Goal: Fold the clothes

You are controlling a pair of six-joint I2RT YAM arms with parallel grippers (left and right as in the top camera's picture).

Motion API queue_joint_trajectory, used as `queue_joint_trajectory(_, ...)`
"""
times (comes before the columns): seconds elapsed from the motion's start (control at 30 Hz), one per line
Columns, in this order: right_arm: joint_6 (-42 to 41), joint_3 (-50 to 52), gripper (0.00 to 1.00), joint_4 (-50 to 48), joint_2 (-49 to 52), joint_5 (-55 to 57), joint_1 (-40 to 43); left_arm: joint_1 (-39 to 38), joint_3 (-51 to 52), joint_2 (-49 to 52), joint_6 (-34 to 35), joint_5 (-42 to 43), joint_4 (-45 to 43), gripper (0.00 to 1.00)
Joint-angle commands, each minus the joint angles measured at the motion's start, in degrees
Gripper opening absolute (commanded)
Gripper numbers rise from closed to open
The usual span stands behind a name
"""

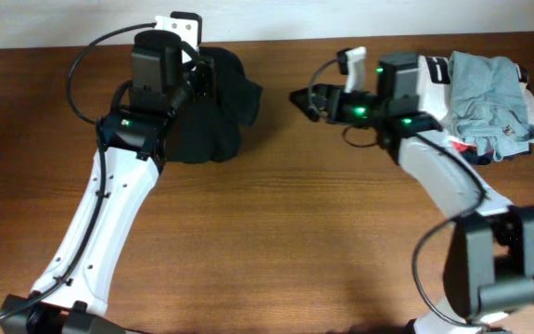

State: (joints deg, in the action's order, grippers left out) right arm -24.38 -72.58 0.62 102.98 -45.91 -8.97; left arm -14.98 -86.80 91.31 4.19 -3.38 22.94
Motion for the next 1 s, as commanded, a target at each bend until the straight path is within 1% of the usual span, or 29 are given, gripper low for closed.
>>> queue_joint_trajectory(0.0,-7.0,-0.7,0.87,-5.0,3.1,-2.0,-4.1,0.1,-0.9,-2.6,1.0,1.3,-0.8,0.01)
queue_joint_trajectory(0.27,-11.1,-0.7,0.86,-14.5,5.5,2.1,-8.5,0.1,-0.9,-2.6,1.0,1.3,-0.8,0.01)
queue_joint_trajectory(0.43,-12.6,-0.7,0.83,-15.4,5.7,7.0,-11.5,0.1,-0.9,-2.6,1.9,1.3,-0.8,0.01)
queue_joint_trajectory(0.63,-13.9,-0.7,0.81,-16.5,7.2,9.2,-13.9,0.1,-0.9,-2.6,1.9,1.3,-0.8,0.01)
queue_joint_trajectory(0.7,-13.9,-0.7,0.76,-17.9,7.5,9.4,-14.0,0.1,-0.9,-2.6,1.9,1.9,-0.7,0.01)
queue_joint_trajectory(0.77,-14.1,-0.7,0.63,-19.5,7.6,9.4,-13.9,0.1,-0.9,-2.6,1.9,2.8,-0.6,0.01)
queue_joint_trajectory(0.8,-14.3,-0.7,0.43,-21.3,7.6,9.4,-13.9,0.1,-0.9,-2.6,1.9,2.8,-0.3,0.01)
queue_joint_trajectory(0.83,-14.3,-0.7,0.29,-22.1,7.6,9.4,-13.8,0.1,-0.9,-2.6,1.9,2.8,-0.1,0.01)
queue_joint_trajectory(0.87,-14.3,-0.7,0.19,-22.6,7.6,9.4,-13.7,0.1,-0.9,-2.6,1.9,2.8,0.1,0.01)
queue_joint_trajectory(0.9,-14.3,-0.7,0.06,-23.0,7.6,9.4,-13.4,0.1,-0.9,-2.6,1.9,2.8,0.3,0.01)
queue_joint_trajectory(0.93,-14.9,-0.7,0.04,-23.6,7.6,9.3,-13.0,0.1,-0.9,-2.6,1.9,2.8,0.6,0.01)
queue_joint_trajectory(0.97,-15.1,-0.7,0.04,-23.9,7.6,9.3,-12.6,0.1,-0.9,-2.6,1.8,2.8,0.9,0.01)
